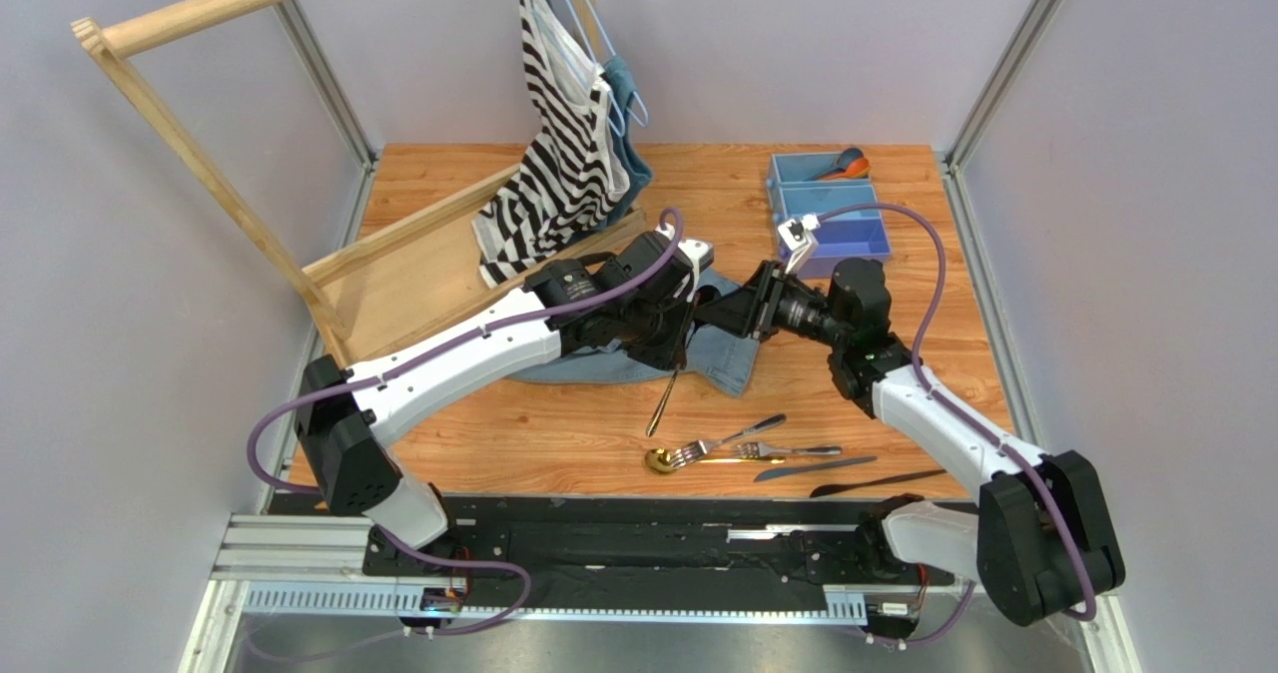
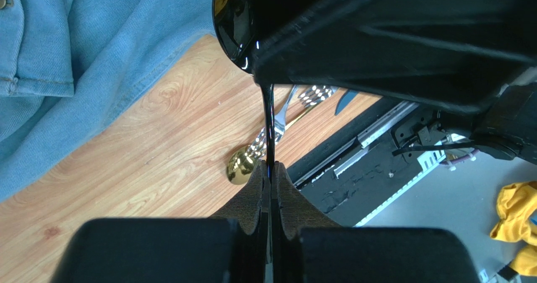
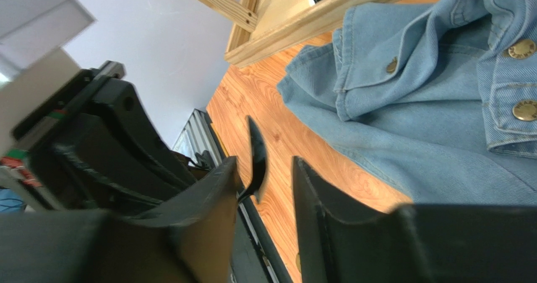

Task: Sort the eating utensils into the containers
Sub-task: Pick up the spoon from the center of the board.

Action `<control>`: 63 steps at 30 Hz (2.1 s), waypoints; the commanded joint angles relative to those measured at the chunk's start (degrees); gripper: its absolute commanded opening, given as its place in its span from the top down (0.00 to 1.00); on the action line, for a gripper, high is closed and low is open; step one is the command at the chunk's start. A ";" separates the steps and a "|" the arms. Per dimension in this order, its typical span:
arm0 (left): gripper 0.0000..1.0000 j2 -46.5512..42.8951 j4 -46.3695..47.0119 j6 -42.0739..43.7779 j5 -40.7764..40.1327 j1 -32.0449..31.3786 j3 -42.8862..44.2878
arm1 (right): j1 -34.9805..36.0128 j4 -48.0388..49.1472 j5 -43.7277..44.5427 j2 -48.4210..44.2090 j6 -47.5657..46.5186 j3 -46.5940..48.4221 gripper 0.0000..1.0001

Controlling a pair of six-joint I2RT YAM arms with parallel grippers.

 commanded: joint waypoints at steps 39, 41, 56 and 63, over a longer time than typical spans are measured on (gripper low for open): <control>0.11 -21.51 13.58 1.07 10.34 17.70 -20.62 | 0.38 -10.97 11.98 -7.17 -6.80 2.88 1.00; 0.11 -23.54 13.67 2.21 13.68 22.60 -24.12 | 0.38 -11.23 12.07 -7.17 -6.97 3.06 1.00; 0.11 -28.56 11.03 12.41 28.19 43.02 -33.37 | 0.29 -16.24 16.37 -4.72 -8.29 7.88 1.00; 0.11 -29.08 8.84 14.35 30.05 43.20 -33.90 | 0.12 -19.40 22.70 0.82 -9.79 15.17 1.00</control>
